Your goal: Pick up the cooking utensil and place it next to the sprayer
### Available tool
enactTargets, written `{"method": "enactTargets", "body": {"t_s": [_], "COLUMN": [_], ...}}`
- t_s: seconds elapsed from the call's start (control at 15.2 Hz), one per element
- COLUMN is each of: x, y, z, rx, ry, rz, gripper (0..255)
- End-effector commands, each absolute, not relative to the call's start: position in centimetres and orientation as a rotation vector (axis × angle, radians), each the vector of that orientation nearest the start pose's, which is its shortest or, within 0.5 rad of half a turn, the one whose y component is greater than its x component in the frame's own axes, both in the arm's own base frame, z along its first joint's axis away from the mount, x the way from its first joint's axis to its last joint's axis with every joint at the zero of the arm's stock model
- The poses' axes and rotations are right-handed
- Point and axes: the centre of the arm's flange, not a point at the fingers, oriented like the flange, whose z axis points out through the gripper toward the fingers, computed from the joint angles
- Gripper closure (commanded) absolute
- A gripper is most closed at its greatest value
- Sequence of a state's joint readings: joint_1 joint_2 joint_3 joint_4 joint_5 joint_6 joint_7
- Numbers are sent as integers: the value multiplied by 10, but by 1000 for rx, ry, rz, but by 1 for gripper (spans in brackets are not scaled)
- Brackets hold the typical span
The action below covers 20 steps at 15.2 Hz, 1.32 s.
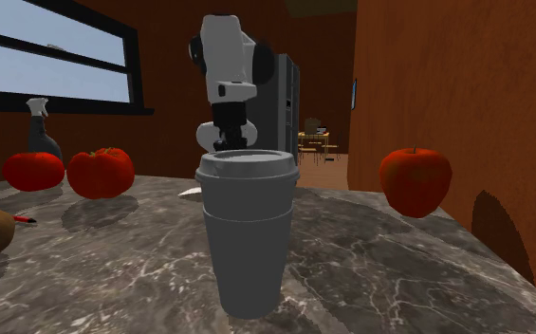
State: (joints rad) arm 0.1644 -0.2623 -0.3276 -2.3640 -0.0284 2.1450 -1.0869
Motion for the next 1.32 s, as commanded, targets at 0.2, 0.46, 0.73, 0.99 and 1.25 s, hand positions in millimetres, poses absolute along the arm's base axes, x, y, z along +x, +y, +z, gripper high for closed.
{"method": "enactTargets", "body": {"t_s": [0.2, 0.46, 0.73, 0.99, 1.25], "x": [456, 456, 456, 456, 456], "y": [-79, -79, -79, -79, -79], "z": [454, 475, 496, 517, 538], "rx": [-2767, -2767, -2767, -2767, -2767], "ry": [-1419, -1419, -1419, -1419, -1419], "rz": [-92, -92, -92, -92, -92], "gripper": [255, 255, 255, 255, 255]}}
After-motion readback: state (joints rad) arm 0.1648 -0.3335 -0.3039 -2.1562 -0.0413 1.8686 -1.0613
